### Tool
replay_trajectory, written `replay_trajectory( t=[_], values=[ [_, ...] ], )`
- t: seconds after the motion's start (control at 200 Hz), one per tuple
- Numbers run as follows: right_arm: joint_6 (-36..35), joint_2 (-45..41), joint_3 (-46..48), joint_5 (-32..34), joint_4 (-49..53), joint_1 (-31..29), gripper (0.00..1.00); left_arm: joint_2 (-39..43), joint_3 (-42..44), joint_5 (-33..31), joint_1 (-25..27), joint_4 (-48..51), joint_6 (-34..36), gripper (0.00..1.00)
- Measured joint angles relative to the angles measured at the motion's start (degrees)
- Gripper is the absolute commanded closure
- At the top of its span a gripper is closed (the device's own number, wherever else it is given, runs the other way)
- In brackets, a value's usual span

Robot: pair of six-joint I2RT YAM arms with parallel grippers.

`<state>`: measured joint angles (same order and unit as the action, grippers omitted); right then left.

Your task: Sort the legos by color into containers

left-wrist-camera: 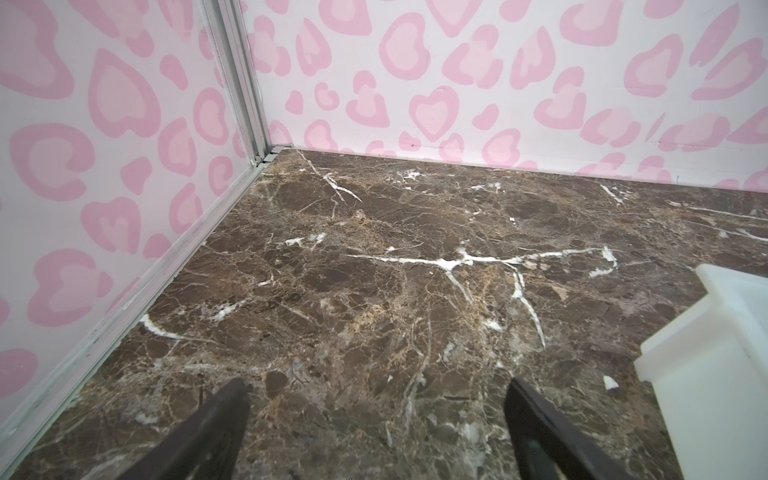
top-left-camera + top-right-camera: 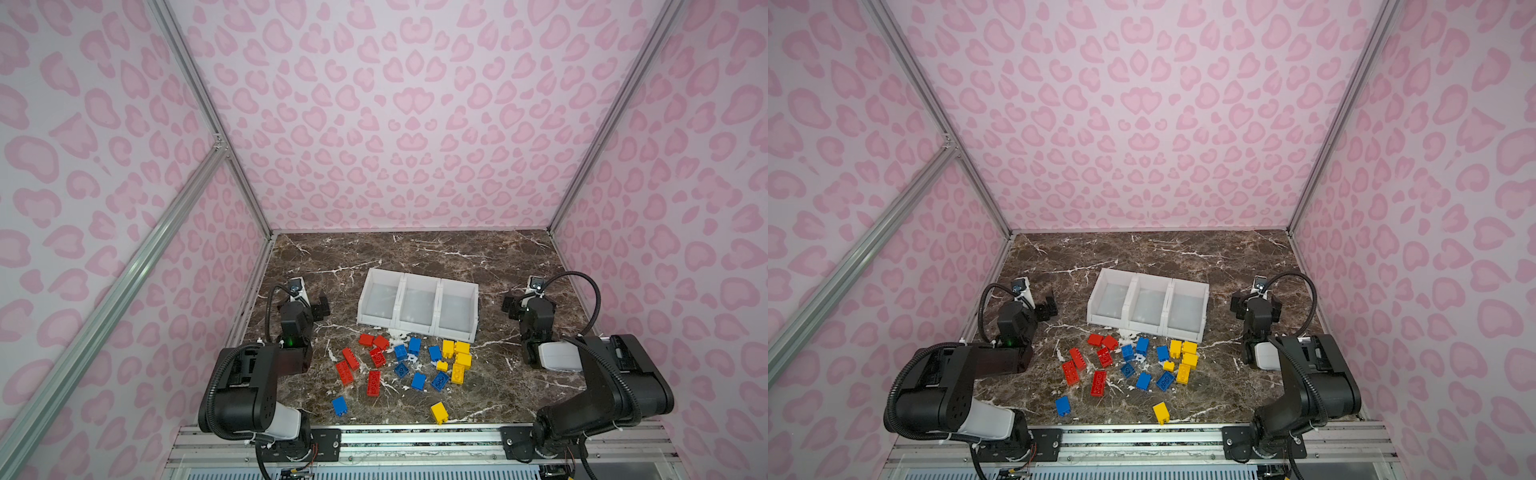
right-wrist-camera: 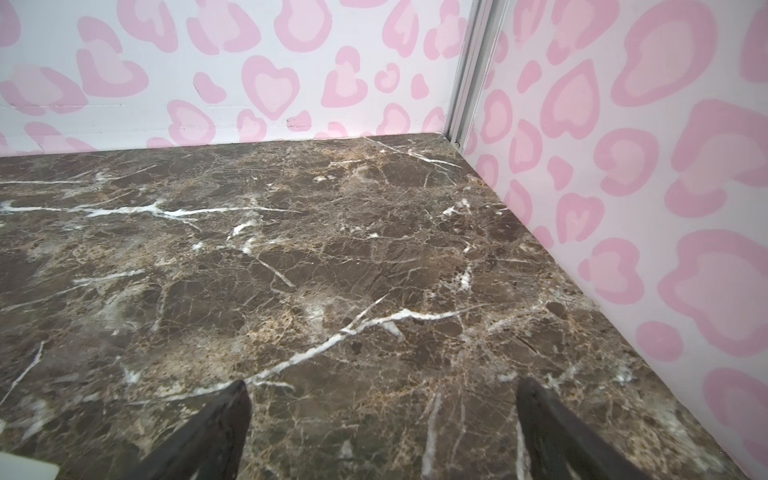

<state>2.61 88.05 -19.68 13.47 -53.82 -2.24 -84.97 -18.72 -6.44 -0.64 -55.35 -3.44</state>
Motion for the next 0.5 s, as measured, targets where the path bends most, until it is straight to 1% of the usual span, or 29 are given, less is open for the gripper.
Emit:
replay_trajectory(
  t=[0.43,0.46,0.5],
  values=[
    [-0.02,-0.28,0.2,0.24,-0.15,-0.09,0.0,0.04,0.09,-0.02,0.02,-0.04,0.0,0.03],
    [0.0,-0.72,0.76,0.9,-0.68,-0.39,0.0,0.74,0.11,-0.24,0.09,0.63,-0.02,0.03],
    [-0.02,-2.93,1.31,2.23,0.68,-0.9,0.0,3.1,-0.74,-1.2,0.37,4.35,-0.04,0.03]
  ],
)
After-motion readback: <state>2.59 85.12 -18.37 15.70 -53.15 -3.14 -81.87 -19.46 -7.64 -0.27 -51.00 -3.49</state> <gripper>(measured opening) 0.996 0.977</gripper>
